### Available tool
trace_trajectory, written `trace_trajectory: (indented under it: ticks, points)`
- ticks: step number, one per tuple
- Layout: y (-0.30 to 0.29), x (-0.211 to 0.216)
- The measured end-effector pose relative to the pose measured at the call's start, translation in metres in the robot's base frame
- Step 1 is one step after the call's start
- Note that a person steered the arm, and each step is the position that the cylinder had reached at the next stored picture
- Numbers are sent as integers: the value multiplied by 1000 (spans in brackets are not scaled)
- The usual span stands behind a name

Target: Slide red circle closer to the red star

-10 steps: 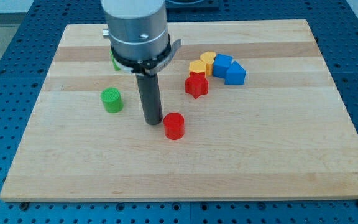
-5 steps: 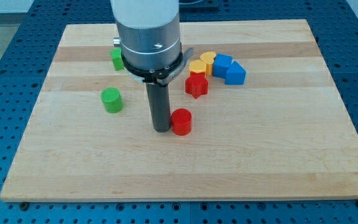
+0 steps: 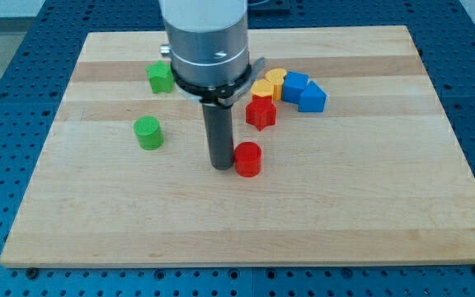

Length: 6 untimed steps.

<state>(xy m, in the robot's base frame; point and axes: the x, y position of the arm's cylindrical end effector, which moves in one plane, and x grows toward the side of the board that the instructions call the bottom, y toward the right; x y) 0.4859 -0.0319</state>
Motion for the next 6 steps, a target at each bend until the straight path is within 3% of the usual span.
trace_trajectory:
  ticks: [2, 4, 6]
  points:
    - [33, -1]
    - [34, 35]
    - [69, 30]
